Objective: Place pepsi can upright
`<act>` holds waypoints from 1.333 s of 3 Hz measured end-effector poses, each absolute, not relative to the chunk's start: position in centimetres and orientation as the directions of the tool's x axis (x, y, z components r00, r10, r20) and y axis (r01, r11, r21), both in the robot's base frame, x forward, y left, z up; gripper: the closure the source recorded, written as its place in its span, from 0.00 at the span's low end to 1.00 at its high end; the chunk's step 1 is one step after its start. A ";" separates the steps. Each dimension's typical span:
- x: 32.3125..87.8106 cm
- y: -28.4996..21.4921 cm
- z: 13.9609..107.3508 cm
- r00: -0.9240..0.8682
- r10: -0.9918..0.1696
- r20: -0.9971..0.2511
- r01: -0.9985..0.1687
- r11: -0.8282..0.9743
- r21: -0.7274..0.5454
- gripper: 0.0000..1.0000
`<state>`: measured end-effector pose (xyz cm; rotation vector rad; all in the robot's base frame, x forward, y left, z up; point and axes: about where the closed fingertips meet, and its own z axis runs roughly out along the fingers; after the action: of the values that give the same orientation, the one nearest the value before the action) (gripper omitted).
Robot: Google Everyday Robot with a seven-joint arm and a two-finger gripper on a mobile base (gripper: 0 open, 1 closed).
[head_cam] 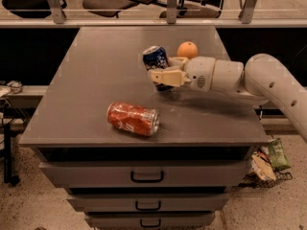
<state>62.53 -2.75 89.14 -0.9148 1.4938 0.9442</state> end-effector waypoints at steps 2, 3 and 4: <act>60.7 -4.7 86.8 -0.134 -0.054 -0.990 -0.928 0.358 0.106 0.28; 60.7 -4.7 86.8 -0.134 -0.054 -0.989 -0.928 0.358 0.106 0.04; 59.4 -7.3 87.4 -0.146 -0.110 -0.983 -0.919 0.383 0.094 0.00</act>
Offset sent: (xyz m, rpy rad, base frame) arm -0.0258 -0.0375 -0.0348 -0.0125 0.0405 0.0380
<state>59.42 -7.31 87.42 -0.9500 1.5576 0.9330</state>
